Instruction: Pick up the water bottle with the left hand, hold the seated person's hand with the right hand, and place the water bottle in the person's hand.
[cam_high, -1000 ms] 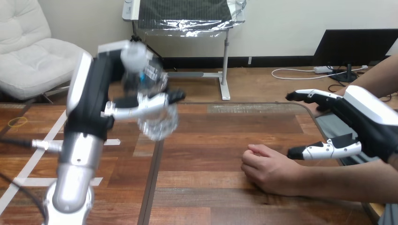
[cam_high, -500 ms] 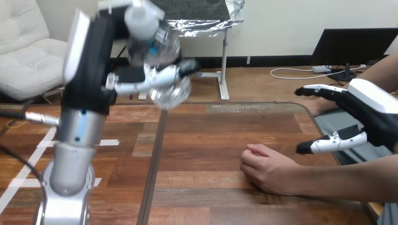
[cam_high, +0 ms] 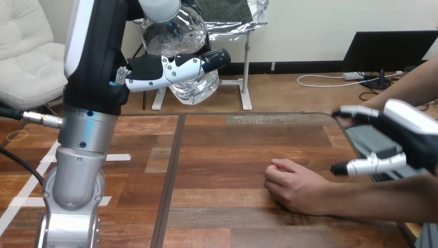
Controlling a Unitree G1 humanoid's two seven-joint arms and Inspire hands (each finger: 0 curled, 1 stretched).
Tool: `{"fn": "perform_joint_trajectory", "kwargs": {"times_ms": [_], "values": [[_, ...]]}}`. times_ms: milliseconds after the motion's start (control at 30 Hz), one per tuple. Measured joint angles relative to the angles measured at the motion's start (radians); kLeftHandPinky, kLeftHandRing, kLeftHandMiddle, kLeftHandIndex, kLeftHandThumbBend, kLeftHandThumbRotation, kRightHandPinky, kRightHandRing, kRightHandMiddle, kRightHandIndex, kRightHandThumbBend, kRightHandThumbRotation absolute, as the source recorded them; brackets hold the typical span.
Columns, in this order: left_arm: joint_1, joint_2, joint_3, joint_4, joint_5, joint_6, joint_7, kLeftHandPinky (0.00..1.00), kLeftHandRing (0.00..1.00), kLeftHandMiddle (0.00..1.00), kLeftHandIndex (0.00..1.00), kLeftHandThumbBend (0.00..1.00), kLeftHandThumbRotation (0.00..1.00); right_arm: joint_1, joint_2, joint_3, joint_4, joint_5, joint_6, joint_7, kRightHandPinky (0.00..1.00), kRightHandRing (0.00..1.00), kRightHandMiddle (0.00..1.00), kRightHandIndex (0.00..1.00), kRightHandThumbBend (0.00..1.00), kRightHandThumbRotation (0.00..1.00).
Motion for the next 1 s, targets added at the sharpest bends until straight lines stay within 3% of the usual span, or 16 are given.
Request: {"fn": "perform_joint_trajectory", "kwargs": {"times_ms": [333, 700, 1000], "values": [[0.001, 0.0, 0.001, 0.0, -0.012, 0.001, -0.009, 0.21, 0.27, 0.34, 0.35, 0.63, 0.0, 0.0, 0.0, 0.043, 0.093, -0.02, -0.025, 0.0, 0.93, 0.91, 0.9, 0.9, 1.0, 0.61], [0.002, 0.0, 0.001, 0.0, -0.039, 0.001, -0.024, 0.22, 0.28, 0.34, 0.36, 0.6, 0.0, -0.006, 0.0, 0.059, 0.098, -0.02, -0.034, 0.007, 0.95, 0.93, 0.91, 0.92, 1.0, 0.61], [0.002, 0.0, 0.002, 0.0, -0.044, 0.001, -0.025, 0.22, 0.28, 0.34, 0.36, 0.59, 0.0, -0.007, -0.001, 0.064, 0.098, -0.02, -0.035, 0.032, 0.96, 0.93, 0.92, 0.92, 1.0, 0.65]]}}
